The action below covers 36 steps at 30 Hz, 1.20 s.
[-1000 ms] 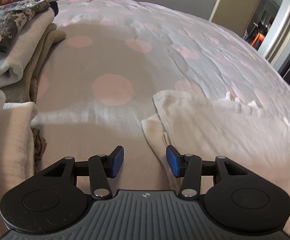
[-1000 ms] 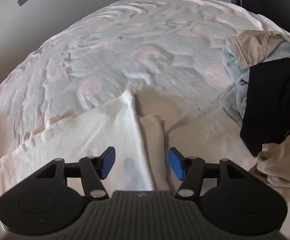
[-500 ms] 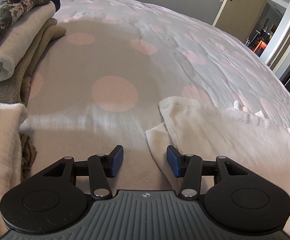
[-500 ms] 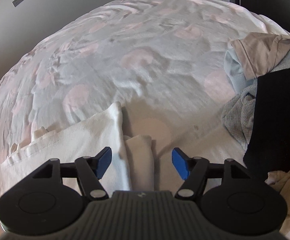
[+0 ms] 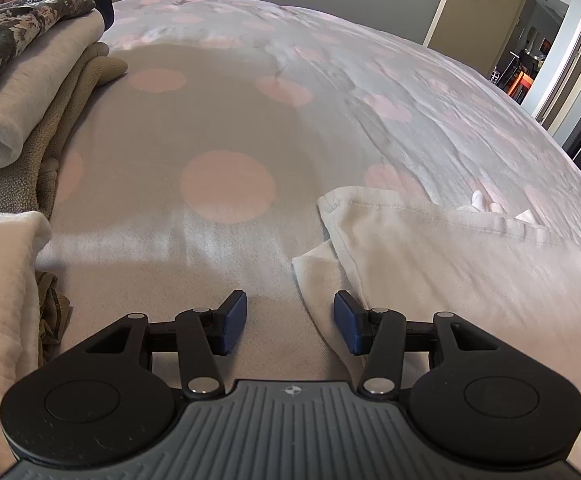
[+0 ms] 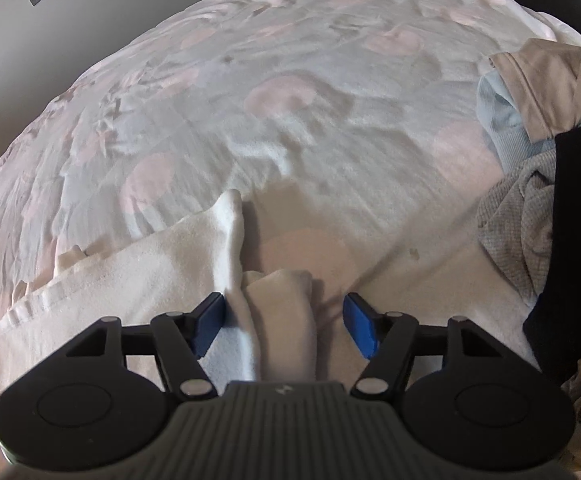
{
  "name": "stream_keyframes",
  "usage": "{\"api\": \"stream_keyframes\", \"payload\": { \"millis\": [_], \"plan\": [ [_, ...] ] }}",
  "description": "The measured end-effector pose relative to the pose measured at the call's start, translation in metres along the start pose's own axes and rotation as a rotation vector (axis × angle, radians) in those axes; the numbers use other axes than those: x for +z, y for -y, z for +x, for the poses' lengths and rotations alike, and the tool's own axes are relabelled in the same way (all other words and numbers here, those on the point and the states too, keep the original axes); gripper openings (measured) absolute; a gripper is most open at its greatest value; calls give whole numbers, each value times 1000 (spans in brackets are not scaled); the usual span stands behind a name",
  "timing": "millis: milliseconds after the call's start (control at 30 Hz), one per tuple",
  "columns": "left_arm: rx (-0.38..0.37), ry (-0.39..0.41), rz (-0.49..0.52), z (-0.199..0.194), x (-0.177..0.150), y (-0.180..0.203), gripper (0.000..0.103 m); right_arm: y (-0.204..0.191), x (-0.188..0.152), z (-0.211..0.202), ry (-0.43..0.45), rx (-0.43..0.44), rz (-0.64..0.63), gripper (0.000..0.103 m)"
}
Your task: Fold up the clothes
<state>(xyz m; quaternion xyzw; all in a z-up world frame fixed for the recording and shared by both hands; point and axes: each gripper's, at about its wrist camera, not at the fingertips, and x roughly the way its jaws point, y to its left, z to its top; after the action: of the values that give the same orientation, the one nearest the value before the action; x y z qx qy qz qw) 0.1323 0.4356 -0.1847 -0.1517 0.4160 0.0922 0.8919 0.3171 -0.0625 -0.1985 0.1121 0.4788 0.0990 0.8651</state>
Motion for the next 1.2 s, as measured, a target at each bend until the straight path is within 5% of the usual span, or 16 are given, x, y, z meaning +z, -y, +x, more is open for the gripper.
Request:
{"api": "stream_keyframes", "payload": {
  "millis": [67,167,567,800,1000,1200],
  "plan": [
    [1,0,2,0,0,0,46,-3,-1,0,-16,32,1,36],
    [2,-1,5,-1,0,1,46,-13,-1,-3,-16,14,-21,19],
    [-49,32,-31,-19,3,-4,45,-96,8,-86,87,97,-120,18],
    [-123,49,-35,-29,1,-6,27,-173,1,-120,119,216,-169,18],
    [-176,59,-13,-31,0,-1,14,-231,-15,-114,98,291,-189,17],
    [-198,49,-29,-28,0,-3,13,-282,-42,-82,26,354,-184,17]
  ]
}}
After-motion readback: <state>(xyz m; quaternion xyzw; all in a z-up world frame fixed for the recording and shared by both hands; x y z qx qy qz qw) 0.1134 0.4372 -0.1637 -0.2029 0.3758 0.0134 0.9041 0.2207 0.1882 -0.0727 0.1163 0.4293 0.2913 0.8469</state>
